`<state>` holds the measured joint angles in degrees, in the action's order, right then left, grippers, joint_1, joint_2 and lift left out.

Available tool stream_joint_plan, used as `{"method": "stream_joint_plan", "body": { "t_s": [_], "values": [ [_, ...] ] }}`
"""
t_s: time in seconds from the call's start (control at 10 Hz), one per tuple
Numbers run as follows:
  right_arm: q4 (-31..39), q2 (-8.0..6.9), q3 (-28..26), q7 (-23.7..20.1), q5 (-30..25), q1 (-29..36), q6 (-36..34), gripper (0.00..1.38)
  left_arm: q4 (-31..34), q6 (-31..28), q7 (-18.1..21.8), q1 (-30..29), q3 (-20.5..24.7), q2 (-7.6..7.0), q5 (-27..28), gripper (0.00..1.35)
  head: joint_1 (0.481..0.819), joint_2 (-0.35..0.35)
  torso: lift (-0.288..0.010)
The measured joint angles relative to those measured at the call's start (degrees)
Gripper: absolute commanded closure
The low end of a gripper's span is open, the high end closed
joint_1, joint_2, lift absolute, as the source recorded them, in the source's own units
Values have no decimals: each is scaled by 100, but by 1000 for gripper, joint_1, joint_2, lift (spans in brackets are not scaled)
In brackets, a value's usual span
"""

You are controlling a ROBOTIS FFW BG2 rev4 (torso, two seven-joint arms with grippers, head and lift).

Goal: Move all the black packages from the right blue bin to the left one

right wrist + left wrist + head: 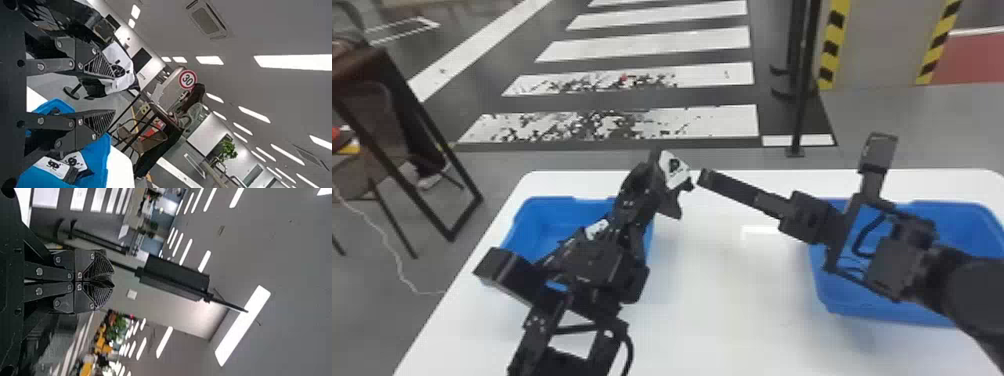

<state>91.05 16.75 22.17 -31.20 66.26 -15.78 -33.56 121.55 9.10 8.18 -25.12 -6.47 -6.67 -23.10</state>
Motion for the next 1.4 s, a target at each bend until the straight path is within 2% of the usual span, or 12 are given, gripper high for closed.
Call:
{"method": "stream_joint_plan", "body": {
  "t_s": [0.2, 0.4, 0.5, 0.6, 0.7, 0.8, 0.9, 1.0, 1.2, 1.4],
  "values": [
    [135, -1, -485, -74, -250, 451, 154, 114, -781, 554, -570, 330, 710, 220, 1178, 1208, 661, 270, -140],
    [467, -34, -1214, -65, -700, 994, 229, 111, -2069, 689, -899, 1029, 1367, 315, 2121, 1207, 675, 280, -140],
    [600, -44, -1444, -45, -825, 1162, 236, 111, -2528, 697, -967, 1243, 1606, 320, 2371, 953, 686, 289, -140],
    [695, -48, -1589, -35, -960, 1262, 236, 114, -2799, 880, -1087, 1284, 1695, 319, 2315, 418, 691, 293, -140],
    [760, -48, -1703, -34, -1124, 1325, 240, 114, -2959, 1071, -1112, 1256, 1620, 321, 1861, 47, 695, 293, -140],
    [892, -49, -1837, -35, -1334, 1425, 260, 111, -3009, 1140, -1102, 1218, 1468, 319, 1355, 73, 695, 279, -140],
    [1059, -57, -1952, -35, -1510, 1553, 278, 111, -3019, 1245, -1034, 1191, 1313, 299, 1074, 179, 695, 260, -140],
    [1183, -67, -2027, -35, -1683, 1656, 309, 111, -3019, 1474, -880, 1162, 1142, 263, 907, 197, 695, 235, -140],
    [1359, -81, -2183, -21, -2194, 1835, 375, 111, -2986, 2218, -528, 1146, 816, 208, 765, 114, 695, 196, -140],
    [1714, -122, -2411, 148, -2842, 2191, 682, 111, -2633, 2511, -479, 982, 544, 180, 783, 96, 695, 131, -140]
  ]
}}
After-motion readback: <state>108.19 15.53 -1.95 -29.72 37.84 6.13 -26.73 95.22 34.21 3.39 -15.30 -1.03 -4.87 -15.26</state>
